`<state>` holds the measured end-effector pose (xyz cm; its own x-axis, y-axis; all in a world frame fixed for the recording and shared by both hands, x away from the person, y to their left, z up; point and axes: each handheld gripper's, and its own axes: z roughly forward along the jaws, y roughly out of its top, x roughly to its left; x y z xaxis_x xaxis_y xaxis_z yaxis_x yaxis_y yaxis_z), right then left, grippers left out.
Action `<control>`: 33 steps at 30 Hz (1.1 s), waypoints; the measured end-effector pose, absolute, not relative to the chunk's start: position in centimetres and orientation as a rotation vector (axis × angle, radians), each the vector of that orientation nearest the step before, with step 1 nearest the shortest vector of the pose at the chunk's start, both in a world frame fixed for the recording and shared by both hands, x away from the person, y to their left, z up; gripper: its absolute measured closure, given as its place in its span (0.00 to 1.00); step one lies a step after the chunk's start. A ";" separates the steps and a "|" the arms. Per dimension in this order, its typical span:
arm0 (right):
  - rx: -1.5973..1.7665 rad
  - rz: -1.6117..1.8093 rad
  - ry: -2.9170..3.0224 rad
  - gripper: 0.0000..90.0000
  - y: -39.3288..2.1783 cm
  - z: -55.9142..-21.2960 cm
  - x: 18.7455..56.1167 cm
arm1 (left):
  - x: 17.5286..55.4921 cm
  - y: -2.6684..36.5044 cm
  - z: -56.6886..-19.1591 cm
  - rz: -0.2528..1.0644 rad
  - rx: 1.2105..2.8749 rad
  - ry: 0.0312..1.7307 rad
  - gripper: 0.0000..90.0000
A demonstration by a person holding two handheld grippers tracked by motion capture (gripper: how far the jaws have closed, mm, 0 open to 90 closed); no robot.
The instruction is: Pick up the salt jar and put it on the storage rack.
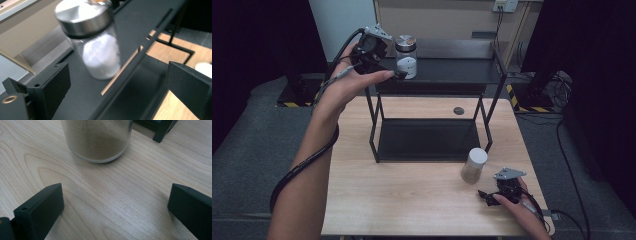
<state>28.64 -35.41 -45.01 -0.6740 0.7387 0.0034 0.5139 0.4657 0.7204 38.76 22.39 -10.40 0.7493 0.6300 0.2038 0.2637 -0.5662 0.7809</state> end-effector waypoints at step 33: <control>1.067 1.024 2.407 0.02 -35.4 -45.0 28.6 | 34.2 18.3 -32.1 0.246 2.430 0.318 0.06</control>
<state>28.56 -35.39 -45.00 -0.6720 0.7405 0.0021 0.5149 0.4652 0.7200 34.19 18.30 -32.13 0.9526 0.2893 0.0941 0.1640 -0.7489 0.6420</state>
